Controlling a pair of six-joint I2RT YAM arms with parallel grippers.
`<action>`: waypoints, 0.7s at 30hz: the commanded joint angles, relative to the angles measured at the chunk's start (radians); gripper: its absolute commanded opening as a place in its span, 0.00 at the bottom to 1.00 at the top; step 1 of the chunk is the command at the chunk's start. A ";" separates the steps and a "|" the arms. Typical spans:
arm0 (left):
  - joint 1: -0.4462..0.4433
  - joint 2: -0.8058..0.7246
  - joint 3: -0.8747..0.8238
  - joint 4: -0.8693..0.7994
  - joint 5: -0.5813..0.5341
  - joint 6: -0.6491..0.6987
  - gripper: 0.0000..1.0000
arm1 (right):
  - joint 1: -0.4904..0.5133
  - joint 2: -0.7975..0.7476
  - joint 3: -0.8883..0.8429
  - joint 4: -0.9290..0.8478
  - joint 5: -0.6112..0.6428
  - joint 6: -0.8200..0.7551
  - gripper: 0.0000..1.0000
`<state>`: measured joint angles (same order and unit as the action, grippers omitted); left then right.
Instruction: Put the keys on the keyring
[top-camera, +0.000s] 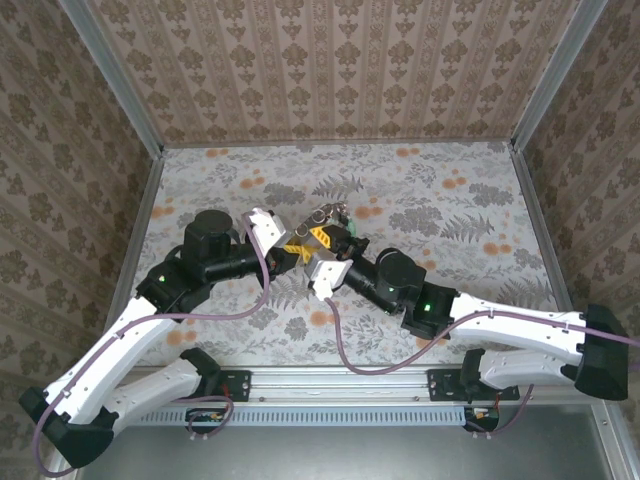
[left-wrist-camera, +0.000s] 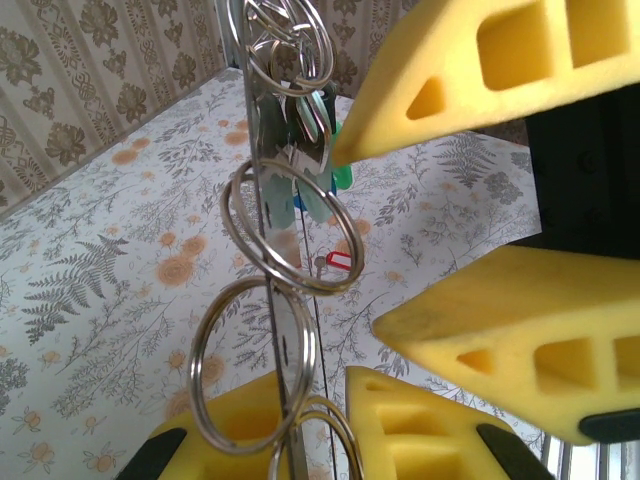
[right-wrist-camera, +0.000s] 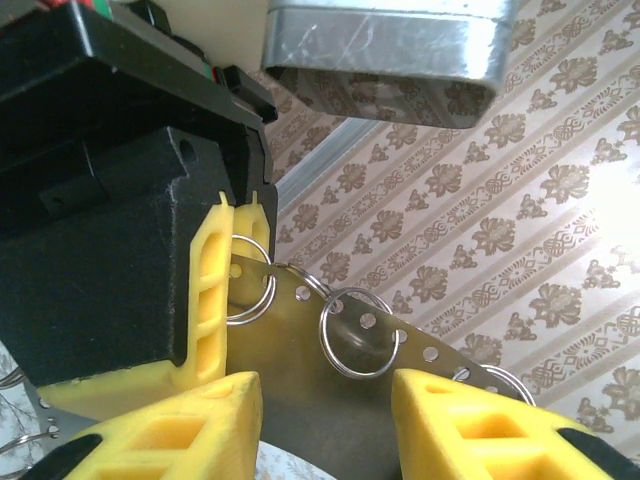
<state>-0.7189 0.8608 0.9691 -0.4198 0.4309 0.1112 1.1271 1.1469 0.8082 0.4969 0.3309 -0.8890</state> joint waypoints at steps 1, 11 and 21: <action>0.003 -0.008 0.018 0.018 0.020 -0.013 0.00 | 0.011 0.024 0.032 0.073 0.057 -0.052 0.40; 0.003 -0.009 0.022 0.010 0.023 -0.011 0.00 | 0.022 0.072 0.069 0.109 0.082 -0.086 0.34; 0.006 -0.002 0.025 0.012 0.031 -0.011 0.00 | 0.032 0.086 0.085 0.154 0.108 -0.114 0.33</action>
<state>-0.7052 0.8608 0.9695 -0.4202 0.3954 0.1104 1.1511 1.2167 0.8391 0.5510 0.4149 -0.9932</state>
